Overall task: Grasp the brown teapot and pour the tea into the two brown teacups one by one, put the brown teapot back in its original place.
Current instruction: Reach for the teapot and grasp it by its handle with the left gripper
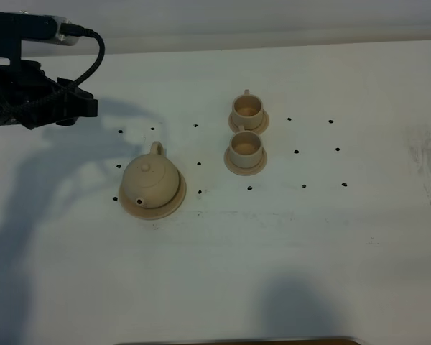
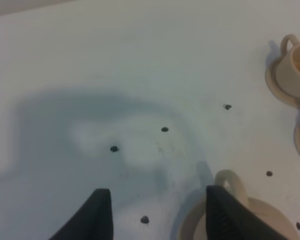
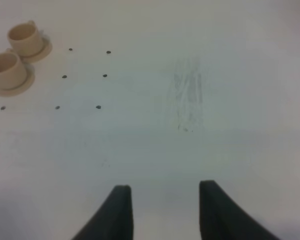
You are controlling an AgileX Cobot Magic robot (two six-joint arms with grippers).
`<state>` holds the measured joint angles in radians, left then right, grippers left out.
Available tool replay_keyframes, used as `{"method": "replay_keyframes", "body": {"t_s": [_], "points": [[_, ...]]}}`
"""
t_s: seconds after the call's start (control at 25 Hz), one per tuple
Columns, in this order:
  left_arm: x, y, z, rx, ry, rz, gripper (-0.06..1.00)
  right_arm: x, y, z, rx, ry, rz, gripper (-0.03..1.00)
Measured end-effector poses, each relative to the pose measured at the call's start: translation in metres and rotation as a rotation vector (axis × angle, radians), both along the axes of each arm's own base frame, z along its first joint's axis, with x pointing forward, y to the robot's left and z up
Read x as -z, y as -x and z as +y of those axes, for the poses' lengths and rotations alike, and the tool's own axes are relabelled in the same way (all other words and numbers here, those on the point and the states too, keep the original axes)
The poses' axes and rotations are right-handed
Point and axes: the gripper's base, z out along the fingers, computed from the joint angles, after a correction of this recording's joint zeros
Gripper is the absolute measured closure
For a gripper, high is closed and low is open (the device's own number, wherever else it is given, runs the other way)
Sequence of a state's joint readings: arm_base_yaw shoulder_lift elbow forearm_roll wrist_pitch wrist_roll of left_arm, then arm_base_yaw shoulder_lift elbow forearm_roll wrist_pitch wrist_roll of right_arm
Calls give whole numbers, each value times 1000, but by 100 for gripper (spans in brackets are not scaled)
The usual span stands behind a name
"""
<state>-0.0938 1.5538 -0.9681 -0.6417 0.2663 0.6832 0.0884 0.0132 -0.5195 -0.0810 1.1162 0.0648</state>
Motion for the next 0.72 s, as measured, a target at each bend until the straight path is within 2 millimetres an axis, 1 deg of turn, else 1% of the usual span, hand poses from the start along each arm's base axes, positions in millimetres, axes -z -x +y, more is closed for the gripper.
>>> {"method": "replay_keyframes", "body": {"t_s": [0.24, 0.56, 0.72], "points": [[19, -7, -1, -15, 18, 62, 45, 0, 0, 0, 0, 0, 0, 66], [22, -9, -1, -2, -8, 45, 46, 0, 0, 0, 0, 0, 0, 66], [30, -13, -4, 8, -39, 49, 48, 0, 0, 0, 0, 0, 0, 66]]}}
